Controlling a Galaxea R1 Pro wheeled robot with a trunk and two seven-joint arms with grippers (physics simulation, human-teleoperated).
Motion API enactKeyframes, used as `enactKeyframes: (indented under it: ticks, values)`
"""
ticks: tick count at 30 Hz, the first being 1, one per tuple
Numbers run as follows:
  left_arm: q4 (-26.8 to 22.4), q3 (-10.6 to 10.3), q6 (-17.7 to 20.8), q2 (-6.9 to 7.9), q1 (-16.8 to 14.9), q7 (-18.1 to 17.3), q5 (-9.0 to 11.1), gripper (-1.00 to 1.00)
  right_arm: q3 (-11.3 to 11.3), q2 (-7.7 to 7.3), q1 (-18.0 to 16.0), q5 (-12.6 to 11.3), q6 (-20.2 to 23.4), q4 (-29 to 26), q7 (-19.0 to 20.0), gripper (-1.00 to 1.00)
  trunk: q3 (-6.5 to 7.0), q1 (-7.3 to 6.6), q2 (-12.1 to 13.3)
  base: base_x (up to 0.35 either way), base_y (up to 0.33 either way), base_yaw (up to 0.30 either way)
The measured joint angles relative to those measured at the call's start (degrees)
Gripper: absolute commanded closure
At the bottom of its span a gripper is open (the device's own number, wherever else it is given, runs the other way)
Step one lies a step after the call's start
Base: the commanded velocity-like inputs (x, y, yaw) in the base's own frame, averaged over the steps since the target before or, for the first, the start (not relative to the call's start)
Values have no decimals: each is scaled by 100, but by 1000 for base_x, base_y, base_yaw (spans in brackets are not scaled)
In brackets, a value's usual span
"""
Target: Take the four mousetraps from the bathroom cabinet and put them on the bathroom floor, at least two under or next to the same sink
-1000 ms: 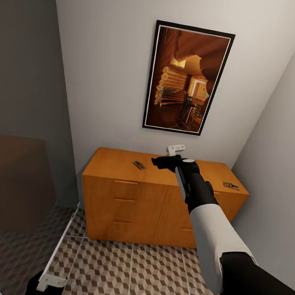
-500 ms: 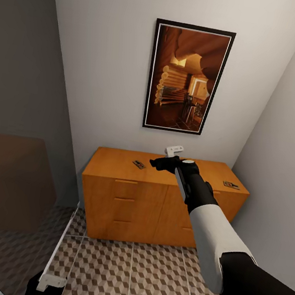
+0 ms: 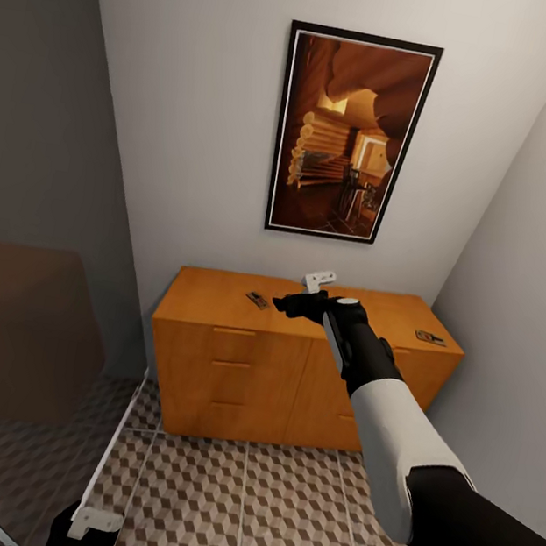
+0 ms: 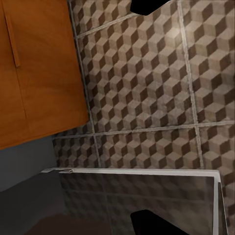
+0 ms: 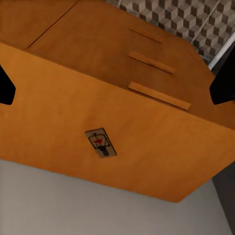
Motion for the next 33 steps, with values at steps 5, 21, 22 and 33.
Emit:
enactKeyframes:
  ticks: [5,21,22,33]
  values:
    - [3,0,0,3,-1,-3,0,-100,0,0,0,0,-110,115,6,-100,-46,0,0,0,0,0]
    - [20,0,845,34,95,-13,-11,-100,0,0,0,0,-241,176,17,-100,-194,0,-1,0,0,0]
    - [20,0,930,34,100,-15,-12,-100,0,0,0,0,-241,177,17,-100,-203,0,-1,0,0,0]
    - [20,0,1256,35,118,-23,-16,-100,-7,0,0,1,-244,177,17,-100,-305,0,-1,0,0,0]
